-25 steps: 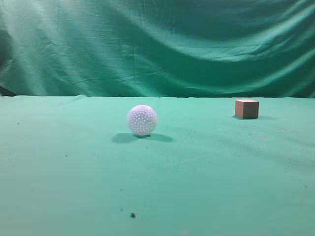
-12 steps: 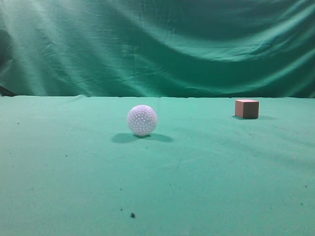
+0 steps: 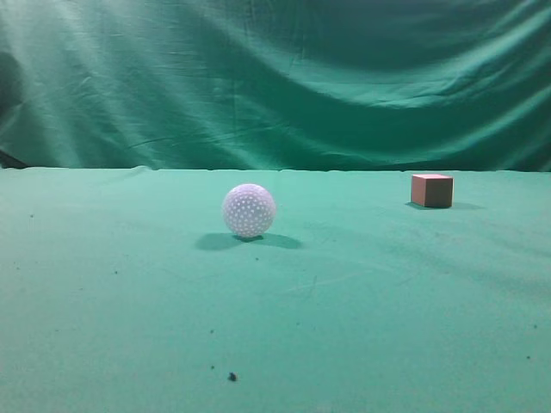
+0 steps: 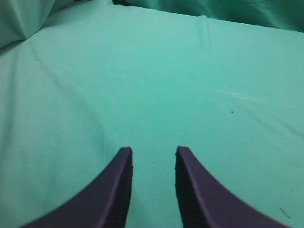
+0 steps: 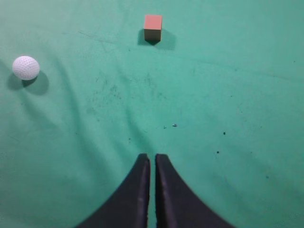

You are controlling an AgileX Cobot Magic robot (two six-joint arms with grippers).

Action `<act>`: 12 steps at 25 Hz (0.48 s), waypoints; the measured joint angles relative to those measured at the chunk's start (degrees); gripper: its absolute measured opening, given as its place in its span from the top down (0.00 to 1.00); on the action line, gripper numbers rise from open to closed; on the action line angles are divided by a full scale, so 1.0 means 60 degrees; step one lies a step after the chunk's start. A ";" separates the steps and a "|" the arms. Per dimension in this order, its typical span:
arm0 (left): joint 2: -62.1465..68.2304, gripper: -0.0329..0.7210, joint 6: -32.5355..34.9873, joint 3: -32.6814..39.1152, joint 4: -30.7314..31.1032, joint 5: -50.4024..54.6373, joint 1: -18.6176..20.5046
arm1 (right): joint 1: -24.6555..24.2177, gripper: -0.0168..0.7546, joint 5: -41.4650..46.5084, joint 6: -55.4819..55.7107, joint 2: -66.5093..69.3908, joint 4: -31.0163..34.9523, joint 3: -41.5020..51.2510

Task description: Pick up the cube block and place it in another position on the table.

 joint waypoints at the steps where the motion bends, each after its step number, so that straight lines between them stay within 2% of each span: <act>1: 0.0000 0.61 0.0000 0.0000 0.0000 0.0000 0.0000 | -0.0159 0.98 -0.0348 -0.0057 -0.0243 -0.0016 0.0215; 7: 0.0000 0.61 0.0000 0.0000 0.0000 0.0000 0.0000 | -0.1705 0.98 -0.3384 -0.0093 -0.2457 -0.0077 0.2490; 12: 0.0000 0.61 0.0000 0.0000 0.0000 0.0000 0.0000 | -0.2853 0.98 -0.4989 0.0349 -0.4256 -0.0041 0.4747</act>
